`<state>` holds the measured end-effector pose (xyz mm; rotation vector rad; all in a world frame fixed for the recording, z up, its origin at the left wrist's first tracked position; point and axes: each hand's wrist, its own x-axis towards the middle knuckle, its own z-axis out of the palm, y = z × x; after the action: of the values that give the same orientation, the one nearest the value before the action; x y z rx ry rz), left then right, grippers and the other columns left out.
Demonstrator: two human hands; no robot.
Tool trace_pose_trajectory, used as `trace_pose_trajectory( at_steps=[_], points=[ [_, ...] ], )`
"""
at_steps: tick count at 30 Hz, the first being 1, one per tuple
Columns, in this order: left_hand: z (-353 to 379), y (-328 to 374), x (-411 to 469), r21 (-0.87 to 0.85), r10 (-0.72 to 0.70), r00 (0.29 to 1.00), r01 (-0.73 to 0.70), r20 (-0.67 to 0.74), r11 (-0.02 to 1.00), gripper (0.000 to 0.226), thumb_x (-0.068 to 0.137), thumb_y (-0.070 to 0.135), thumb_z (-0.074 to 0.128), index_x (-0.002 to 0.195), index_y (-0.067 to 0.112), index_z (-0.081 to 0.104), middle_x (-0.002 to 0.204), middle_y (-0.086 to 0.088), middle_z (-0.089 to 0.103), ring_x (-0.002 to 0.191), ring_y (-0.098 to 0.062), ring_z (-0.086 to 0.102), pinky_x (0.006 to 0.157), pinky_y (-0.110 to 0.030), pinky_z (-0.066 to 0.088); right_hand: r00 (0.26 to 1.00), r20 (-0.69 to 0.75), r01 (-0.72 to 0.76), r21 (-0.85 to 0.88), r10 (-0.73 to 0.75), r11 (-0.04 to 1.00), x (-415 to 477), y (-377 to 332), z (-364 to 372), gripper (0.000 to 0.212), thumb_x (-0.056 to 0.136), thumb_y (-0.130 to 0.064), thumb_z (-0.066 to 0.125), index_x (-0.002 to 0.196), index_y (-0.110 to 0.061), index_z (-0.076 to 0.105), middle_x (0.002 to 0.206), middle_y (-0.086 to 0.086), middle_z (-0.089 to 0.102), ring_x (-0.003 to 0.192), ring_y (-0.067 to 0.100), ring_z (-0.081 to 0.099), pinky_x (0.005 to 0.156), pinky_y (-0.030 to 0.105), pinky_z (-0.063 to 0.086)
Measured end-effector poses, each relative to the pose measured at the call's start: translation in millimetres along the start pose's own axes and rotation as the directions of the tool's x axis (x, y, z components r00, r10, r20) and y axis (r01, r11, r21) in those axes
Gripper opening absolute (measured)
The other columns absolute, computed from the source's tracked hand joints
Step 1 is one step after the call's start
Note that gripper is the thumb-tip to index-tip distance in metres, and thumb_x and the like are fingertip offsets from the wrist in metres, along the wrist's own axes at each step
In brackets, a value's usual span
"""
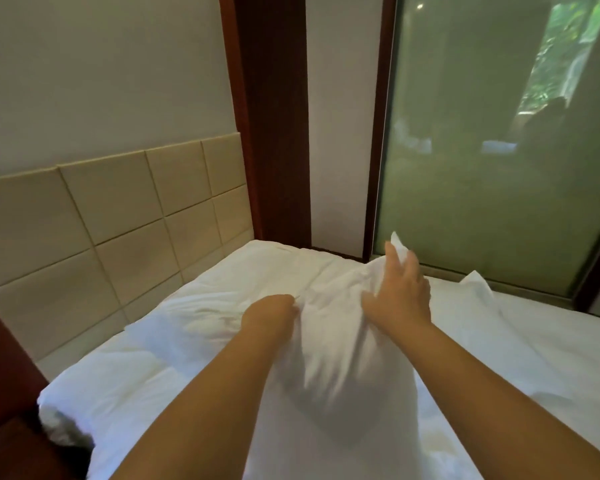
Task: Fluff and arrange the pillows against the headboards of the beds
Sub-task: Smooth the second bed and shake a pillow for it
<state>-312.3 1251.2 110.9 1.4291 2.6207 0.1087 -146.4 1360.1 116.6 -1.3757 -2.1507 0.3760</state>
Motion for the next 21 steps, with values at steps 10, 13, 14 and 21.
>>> trace_pose_trajectory(
  at_steps=[10, 13, 14, 21],
  points=[
    [9.1, 25.7, 80.4, -0.167, 0.102, 0.989, -0.083, 0.107, 0.982, 0.031, 0.093, 0.042, 0.044, 0.113, 0.022, 0.054, 0.119, -0.005, 0.058, 0.107, -0.026, 0.053, 0.086, -0.034, 0.039, 0.715, 0.648, 0.476, -0.178, -0.261, 0.861, 79.4, -6.1, 65.0, 0.11, 0.058, -0.089, 0.047, 0.148, -0.029, 0.025, 0.151, -0.003, 0.038, 0.14, 0.021, 0.03, 0.115, 0.055, -0.004],
    [1.6, 3.8, 92.8, 0.055, 0.151, 0.965, -0.166, 0.214, 0.985, 0.06, 0.079, 0.068, 0.047, 0.128, 0.033, 0.049, 0.127, 0.0, 0.049, 0.119, -0.025, 0.047, 0.098, -0.039, 0.036, 0.717, 0.679, 0.404, -0.22, -0.158, 0.888, 89.3, -0.9, 87.0, 0.107, 0.058, -0.091, 0.044, 0.141, -0.024, 0.037, 0.139, 0.0, 0.052, 0.131, 0.024, 0.043, 0.115, 0.056, -0.001],
    [0.7, -7.8, 98.0, 0.166, 0.141, 0.968, -0.177, 0.209, 0.97, 0.071, 0.075, 0.077, 0.043, 0.133, 0.037, 0.044, 0.133, 0.002, 0.047, 0.124, -0.025, 0.044, 0.102, -0.042, 0.032, 0.714, 0.686, 0.394, -0.23, -0.138, 0.89, 93.0, -0.9, 93.5, 0.106, 0.059, -0.092, 0.042, 0.139, -0.023, 0.04, 0.138, 0.0, 0.053, 0.13, 0.024, 0.044, 0.114, 0.056, -0.001],
    [45.1, -75.1, 137.2, 0.075, 0.056, 0.983, -0.07, 0.175, 0.995, 0.077, 0.082, 0.076, 0.039, 0.136, 0.021, 0.045, 0.138, -0.006, 0.053, 0.123, -0.026, 0.051, 0.099, -0.039, 0.038, 0.733, 0.676, 0.354, -0.278, -0.08, 0.893, 105.6, -27.9, 145.0, 0.081, 0.072, -0.083, 0.044, 0.121, -0.02, 0.058, 0.119, 0.001, 0.063, 0.106, 0.023, 0.058, 0.077, 0.033, 0.038]
  ],
)
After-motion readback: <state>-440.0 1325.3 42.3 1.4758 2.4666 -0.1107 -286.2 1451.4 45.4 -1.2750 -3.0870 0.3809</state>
